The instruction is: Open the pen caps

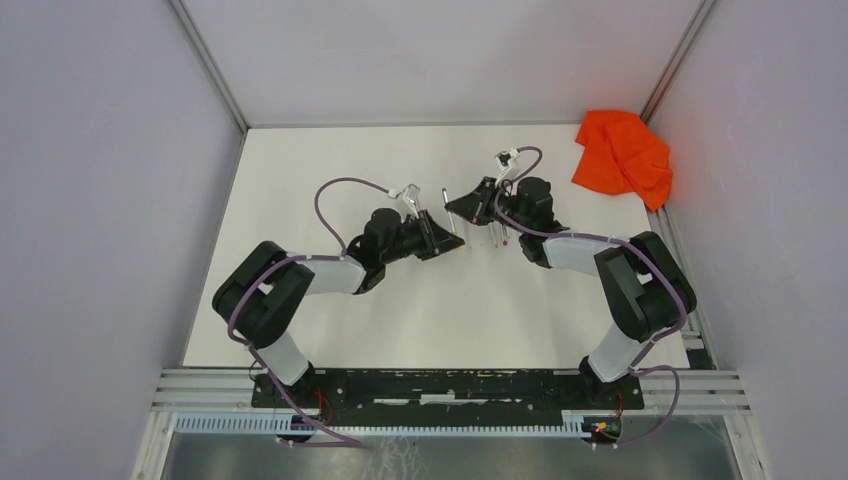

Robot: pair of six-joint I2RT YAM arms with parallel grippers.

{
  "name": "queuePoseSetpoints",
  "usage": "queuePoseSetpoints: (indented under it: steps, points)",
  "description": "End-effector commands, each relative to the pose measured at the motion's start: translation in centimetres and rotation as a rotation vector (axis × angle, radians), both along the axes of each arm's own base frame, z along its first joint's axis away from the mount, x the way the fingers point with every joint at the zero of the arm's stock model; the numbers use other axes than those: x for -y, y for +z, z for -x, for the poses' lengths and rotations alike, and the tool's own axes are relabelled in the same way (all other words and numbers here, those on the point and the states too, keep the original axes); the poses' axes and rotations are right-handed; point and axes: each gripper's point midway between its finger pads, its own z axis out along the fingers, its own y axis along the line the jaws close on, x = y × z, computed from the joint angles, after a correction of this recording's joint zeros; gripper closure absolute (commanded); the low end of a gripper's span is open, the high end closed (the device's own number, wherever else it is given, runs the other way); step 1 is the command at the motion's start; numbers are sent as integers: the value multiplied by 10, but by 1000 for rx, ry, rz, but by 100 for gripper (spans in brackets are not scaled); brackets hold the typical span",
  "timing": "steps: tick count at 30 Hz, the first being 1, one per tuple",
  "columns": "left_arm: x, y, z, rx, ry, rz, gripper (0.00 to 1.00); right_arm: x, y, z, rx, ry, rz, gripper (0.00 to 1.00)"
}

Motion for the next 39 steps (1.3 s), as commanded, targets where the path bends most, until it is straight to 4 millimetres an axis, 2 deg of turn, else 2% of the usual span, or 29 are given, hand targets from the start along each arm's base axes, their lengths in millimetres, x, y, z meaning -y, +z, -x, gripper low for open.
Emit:
queuePoseSetpoints:
  steps: [1, 3, 6, 14, 17, 23, 27, 31, 33, 35, 39]
  points:
    - [6, 12, -1, 67, -68, -95, 98, 4, 2, -2, 90, 20, 79, 87]
    - [6, 5, -3, 58, -74, -164, 98, 6, -4, -2, 98, 27, 113, 82]
    - [6, -6, -6, 45, -75, -269, 98, 7, -12, -2, 96, 34, 150, 78]
    - [1, -23, -12, 15, -35, -457, 98, 9, -35, -4, 63, 39, 198, 79]
    - [1, -24, -12, 17, -28, -505, 98, 8, -42, -4, 48, 46, 203, 80]
    - [-4, -22, -13, 25, -7, -586, 98, 5, -51, -4, 30, 55, 198, 87]
    - [-9, -23, -12, 33, 13, -620, 98, 5, -56, -5, 23, 55, 199, 100]
    - [-19, -22, -11, 48, 53, -629, 98, 6, -56, -4, 32, 38, 180, 100]
    - [-20, -13, -6, 78, 56, -590, 98, 10, -50, -7, 48, 12, 153, 100]
    - [-19, -8, 4, 105, 26, -539, 98, 15, -40, -9, 60, -10, 100, 100]
    - [-6, 17, 30, 197, -100, -381, 98, 28, -15, -11, 78, -18, -76, 100]
